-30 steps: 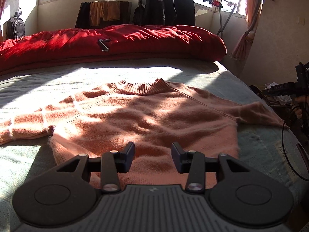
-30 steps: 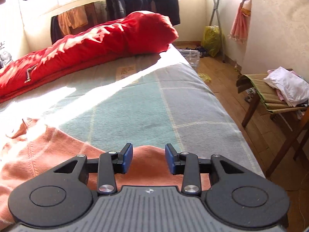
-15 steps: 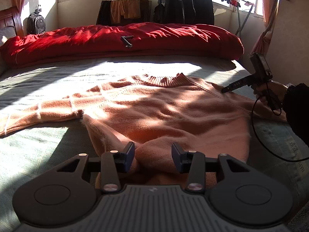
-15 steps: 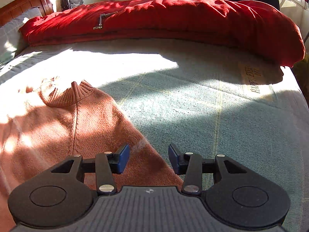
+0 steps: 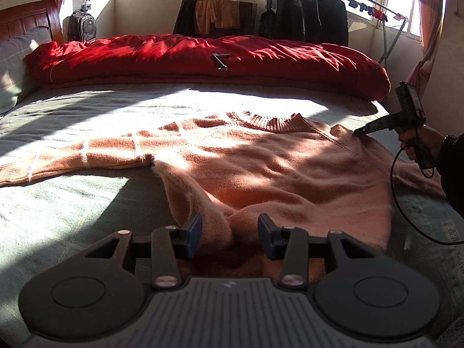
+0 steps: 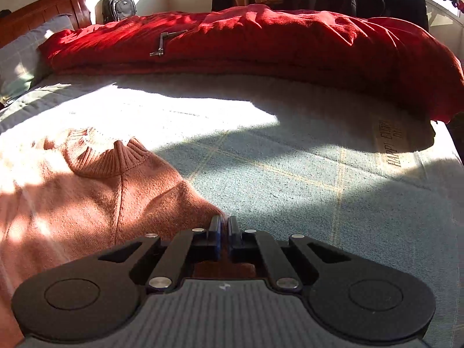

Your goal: Fold clothes

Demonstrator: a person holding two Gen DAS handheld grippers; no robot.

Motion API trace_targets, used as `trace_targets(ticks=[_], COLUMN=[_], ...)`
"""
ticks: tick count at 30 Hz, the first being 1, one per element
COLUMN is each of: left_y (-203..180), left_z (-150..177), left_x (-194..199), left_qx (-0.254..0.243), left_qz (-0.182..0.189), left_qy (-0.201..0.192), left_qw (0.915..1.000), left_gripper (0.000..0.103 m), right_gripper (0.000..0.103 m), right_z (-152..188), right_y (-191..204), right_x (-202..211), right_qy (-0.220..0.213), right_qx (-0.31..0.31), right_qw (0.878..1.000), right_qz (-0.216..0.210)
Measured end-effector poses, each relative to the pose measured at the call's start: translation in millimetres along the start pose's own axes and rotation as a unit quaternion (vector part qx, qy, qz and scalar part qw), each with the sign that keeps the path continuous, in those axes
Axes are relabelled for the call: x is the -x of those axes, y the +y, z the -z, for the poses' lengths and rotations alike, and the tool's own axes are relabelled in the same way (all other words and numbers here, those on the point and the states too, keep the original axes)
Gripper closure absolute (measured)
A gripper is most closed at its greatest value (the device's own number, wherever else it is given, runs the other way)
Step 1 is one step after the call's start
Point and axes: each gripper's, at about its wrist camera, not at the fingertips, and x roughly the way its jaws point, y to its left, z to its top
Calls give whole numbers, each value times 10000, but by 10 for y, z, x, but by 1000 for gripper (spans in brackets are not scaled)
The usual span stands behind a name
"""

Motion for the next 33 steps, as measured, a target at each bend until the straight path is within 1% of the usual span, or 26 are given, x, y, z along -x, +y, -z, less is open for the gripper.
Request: trace_targets(ticks=[2, 5, 7, 8, 10, 12, 14, 15, 18, 19, 21, 22, 24, 27, 28, 29, 30, 31, 32, 33], left_y=[10, 51, 80, 94, 97, 80, 39, 14, -59, -75, -108, -121, -144, -152, -148, -138, -115, -87, -62, -29], left_z=[1, -14, -32, -43, -61, -79, -97, -105, -120, -123, -129, -133, -136, -132, -127, -121, -109, -100, -92, -82], left_x=[33, 74, 84, 84, 67, 36, -8, -25, -86, -108, -150, -166, -177, -175, -172, -169, -169, -175, -187, -208], left_qx=[19, 77, 110, 125, 140, 134, 72, 24, -108, -136, -192, -218, -278, -311, -314, -302, -280, -252, -226, -196], left_qz=[-31, -110, -133, -136, -104, -35, 65, 114, 258, 285, 339, 360, 416, 513, 555, 581, 610, 631, 630, 614], left_qy=[-16, -40, -67, -80, -103, -109, -79, -70, -19, 5, 55, 77, 84, 66, 50, 41, 38, 50, 75, 113], left_qw=[10000, 9999, 9998, 9998, 9998, 9998, 9999, 9999, 9996, 9995, 9992, 9991, 9987, 9982, 9980, 9978, 9977, 9977, 9977, 9979], left_gripper=[60, 60, 60, 60, 60, 60, 60, 60, 60, 60, 60, 60, 60, 60, 60, 60, 60, 60, 60, 60], right_gripper=[98, 94, 89, 83, 77, 76, 75, 71, 66, 63, 63, 64, 64, 62, 50, 27, 16, 0, 0, 0], right_z=[16, 91, 124, 144, 192, 268, 395, 469, 778, 891, 1053, 1110, 1123, 1053, 1052, 1065, 1079, 1092, 1102, 1107], right_y=[14, -23, -89, -120, -197, -319, -473, -539, -656, -661, -644, -639, -646, -680, -695, -710, -725, -715, -673, -618], right_x=[-115, -93, 92, 206, 446, 683, 840, 877, 906, 869, 741, 688, 631, 529, 507, 491, 475, 458, 440, 424], right_qy=[211, 183, -14, -109, -250, -327, -350, -320, -162, -62, 164, 173, 17, -108, -193, -306, -418, -496, -546, -586], right_qx=[-25, -268, -527, -585, -675, -867, -1247, -1437, -1911, -1980, -1988, -1939, -1887, -2060, -2194, -2366, -2535, -2633, -2645, -2588], right_qw=[9997, 9994, 9986, 9982, 9974, 9957, 9915, 9889, 9808, 9797, 9799, 9807, 9812, 9761, 9736, 9702, 9662, 9634, 9628, 9639], right_qz=[90, 75, 41, 43, 65, 53, -92, -183, -350, -309, 56, 201, 406, 689, 603, 416, 230, 78, 92, 206])
